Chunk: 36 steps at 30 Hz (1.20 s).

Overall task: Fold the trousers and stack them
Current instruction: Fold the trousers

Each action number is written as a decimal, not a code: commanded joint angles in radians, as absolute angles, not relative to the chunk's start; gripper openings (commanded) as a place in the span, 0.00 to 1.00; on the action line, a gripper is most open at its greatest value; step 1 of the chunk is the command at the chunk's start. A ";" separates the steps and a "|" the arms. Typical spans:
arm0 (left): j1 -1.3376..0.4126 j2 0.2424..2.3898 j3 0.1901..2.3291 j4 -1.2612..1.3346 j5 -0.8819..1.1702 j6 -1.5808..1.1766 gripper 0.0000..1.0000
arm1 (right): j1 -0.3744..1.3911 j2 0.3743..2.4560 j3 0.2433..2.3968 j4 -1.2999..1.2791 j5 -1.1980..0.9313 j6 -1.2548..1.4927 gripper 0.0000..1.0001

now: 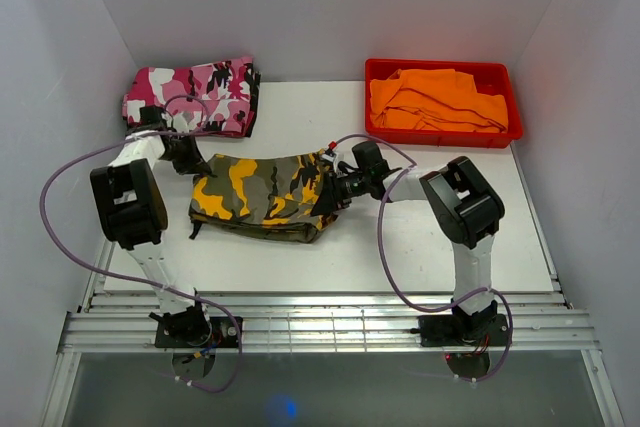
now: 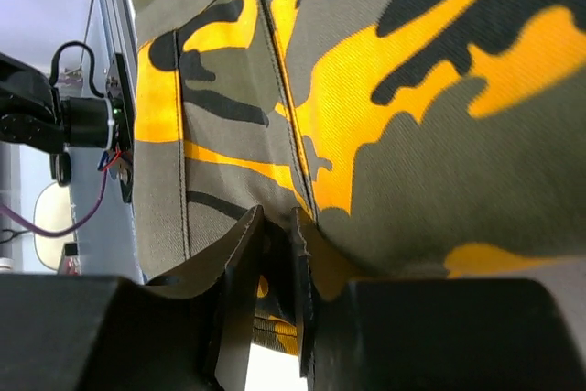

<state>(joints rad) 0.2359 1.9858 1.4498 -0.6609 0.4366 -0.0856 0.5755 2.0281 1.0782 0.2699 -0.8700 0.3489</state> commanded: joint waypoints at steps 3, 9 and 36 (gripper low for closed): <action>0.327 1.899 1.339 -0.574 0.356 -0.035 0.00 | 0.595 2.102 1.035 0.138 -0.663 0.307 0.24; 0.348 2.005 1.309 -0.532 0.508 -0.029 0.20 | 0.615 2.051 1.089 0.074 -0.733 0.210 0.31; 0.475 1.690 1.045 -0.841 0.862 0.203 0.34 | 0.703 2.031 1.157 -0.092 -0.957 0.166 0.52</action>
